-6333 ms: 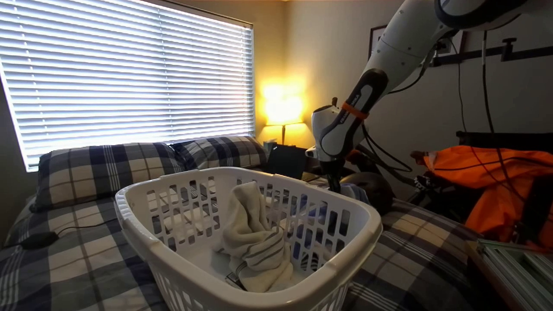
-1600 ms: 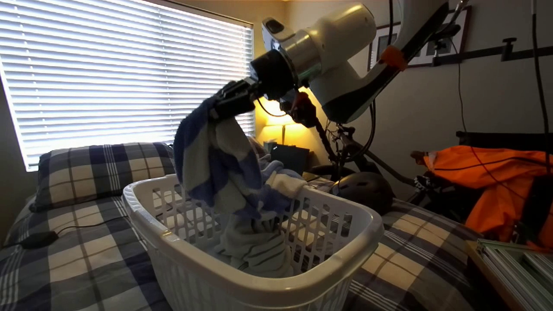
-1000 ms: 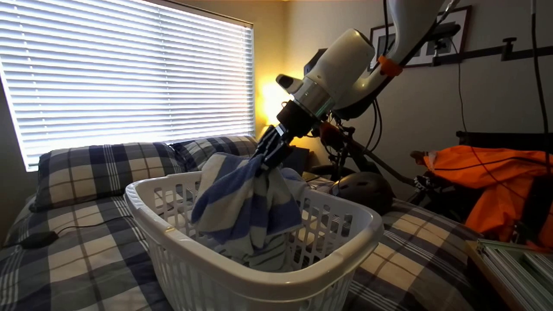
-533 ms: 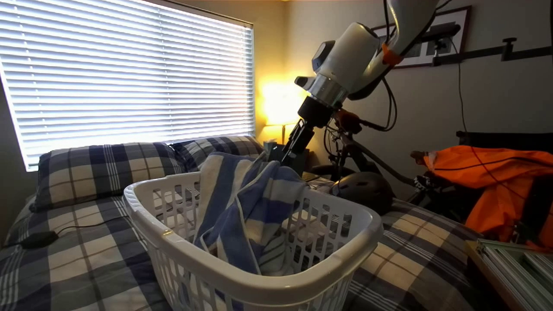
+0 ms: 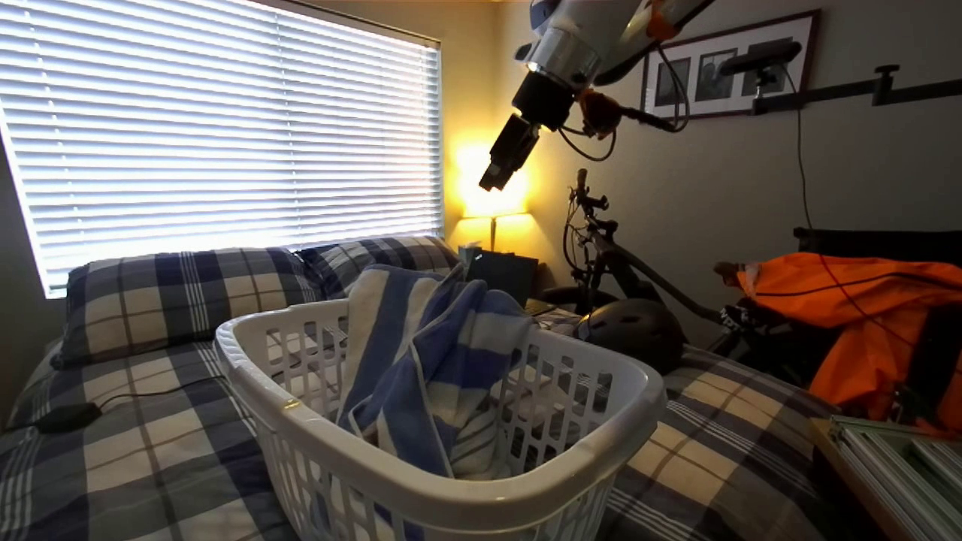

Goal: Put the white and blue towel in the basket.

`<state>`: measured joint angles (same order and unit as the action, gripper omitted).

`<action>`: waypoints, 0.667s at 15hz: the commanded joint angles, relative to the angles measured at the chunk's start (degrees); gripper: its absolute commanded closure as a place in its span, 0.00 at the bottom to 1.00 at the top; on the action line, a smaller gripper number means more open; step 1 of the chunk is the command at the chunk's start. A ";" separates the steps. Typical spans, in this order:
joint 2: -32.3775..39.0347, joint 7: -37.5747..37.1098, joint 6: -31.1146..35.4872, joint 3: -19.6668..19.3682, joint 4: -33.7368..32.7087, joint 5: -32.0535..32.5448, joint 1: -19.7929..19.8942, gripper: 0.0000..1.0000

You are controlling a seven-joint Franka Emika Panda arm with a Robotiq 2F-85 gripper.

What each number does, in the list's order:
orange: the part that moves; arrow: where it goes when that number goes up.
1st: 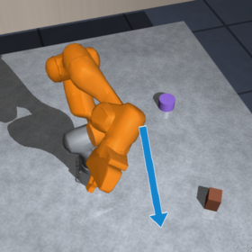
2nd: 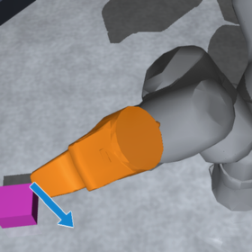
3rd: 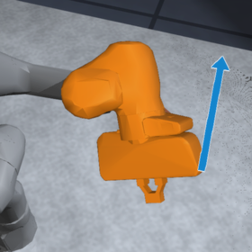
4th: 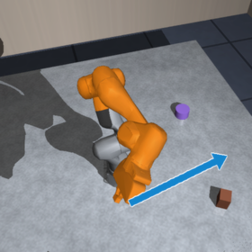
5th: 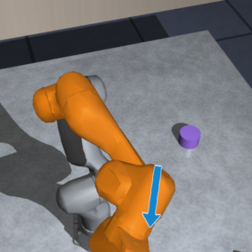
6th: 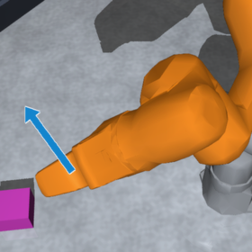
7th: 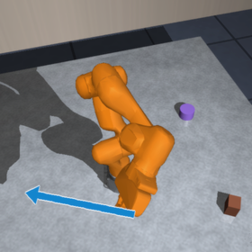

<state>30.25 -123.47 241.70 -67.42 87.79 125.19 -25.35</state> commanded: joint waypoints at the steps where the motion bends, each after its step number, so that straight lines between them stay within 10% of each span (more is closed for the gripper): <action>1: -3.24 -2.22 -2.59 6.62 -0.71 4.77 3.55 0.00; 7: -3.44 -2.22 -2.84 8.53 -0.11 5.23 4.40 0.00; 10: -0.71 -1.51 1.74 14.79 -2.58 3.25 13.48 0.00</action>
<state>28.81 -123.63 240.45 -59.69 87.95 127.37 -20.38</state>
